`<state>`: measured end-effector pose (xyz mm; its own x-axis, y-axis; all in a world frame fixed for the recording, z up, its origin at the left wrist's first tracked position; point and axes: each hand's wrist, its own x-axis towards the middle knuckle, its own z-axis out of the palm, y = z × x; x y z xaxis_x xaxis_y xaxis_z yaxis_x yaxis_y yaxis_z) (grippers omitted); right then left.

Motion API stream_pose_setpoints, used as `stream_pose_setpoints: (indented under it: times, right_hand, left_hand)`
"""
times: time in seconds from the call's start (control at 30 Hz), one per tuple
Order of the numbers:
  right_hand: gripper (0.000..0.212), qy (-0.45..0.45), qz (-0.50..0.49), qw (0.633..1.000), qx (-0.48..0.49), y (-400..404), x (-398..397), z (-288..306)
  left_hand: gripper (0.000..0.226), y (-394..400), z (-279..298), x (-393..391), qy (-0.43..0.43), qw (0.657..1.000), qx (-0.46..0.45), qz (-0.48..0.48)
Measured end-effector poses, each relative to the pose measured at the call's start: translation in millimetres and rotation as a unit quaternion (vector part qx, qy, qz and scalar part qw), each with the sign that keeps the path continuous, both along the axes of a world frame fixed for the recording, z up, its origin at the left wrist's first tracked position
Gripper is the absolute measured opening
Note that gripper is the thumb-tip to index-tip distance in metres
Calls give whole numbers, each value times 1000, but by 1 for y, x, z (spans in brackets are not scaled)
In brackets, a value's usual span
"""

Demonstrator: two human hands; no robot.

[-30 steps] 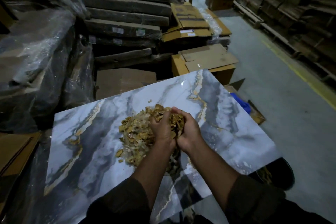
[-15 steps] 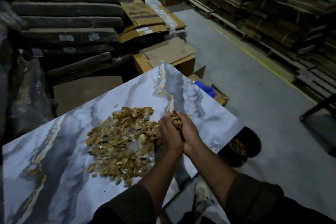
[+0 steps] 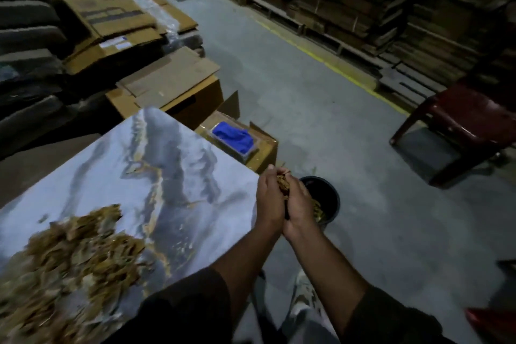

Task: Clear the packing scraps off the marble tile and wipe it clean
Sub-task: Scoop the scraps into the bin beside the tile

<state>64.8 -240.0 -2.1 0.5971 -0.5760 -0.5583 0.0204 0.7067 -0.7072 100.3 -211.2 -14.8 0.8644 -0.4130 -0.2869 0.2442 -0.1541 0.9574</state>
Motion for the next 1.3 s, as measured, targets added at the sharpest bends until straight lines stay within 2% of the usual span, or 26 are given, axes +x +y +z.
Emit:
stream_pose_setpoints:
  times: [0.07,0.1,0.13,0.23,0.33,0.5,0.67,0.73,0.83,0.9,1.03,1.13,1.2,1.3]
  right_hand:
    - [17,47,0,999,14,-51,-6,-24]
    - [20,48,-3,998,27,-74,-11,-40]
    - [24,68,-20,996,59,-99,-15,-54]
    - [38,90,-52,984,144,-157,-26,-103]
    - [32,85,-83,967,226,-203,-30,-162]
    - [39,106,-73,954,272,-255,-22,-269]
    - [43,143,-74,947,278,-283,-14,-365]
    - [47,154,-69,944,285,-290,-14,-388]
    - [58,127,-64,940,310,-298,-12,-411]
    - [61,114,-76,941,310,-303,-11,-416]
    - [59,130,-103,938,305,-311,-5,-415]
    - [39,166,-109,943,265,-312,-1,-404]
    - [35,181,-103,948,239,-309,2,-389]
    - [38,191,-71,958,201,-303,7,-358]
  left_hand:
    - [26,-47,-20,-11,18,998,25,-56]
    - [24,-69,-34,-14,15,997,33,-71]
    - [23,-90,-47,-17,26,997,34,-68]
    - [23,-148,-91,-19,130,990,49,-36]
    - [31,-193,-148,-17,205,976,66,-23]
    - [47,-244,-249,-6,207,968,133,-35]
    - [53,-274,-338,12,261,947,183,-42]
    - [52,-280,-362,17,300,939,166,-34]
    - [49,-285,-378,21,379,918,114,17]
    - [49,-285,-386,22,389,915,97,35]
    - [53,-287,-394,26,350,928,122,38]
    - [54,-290,-388,28,327,930,165,14]
    - [51,-291,-377,27,313,933,175,9]
    - [40,-291,-347,17,289,948,134,18]
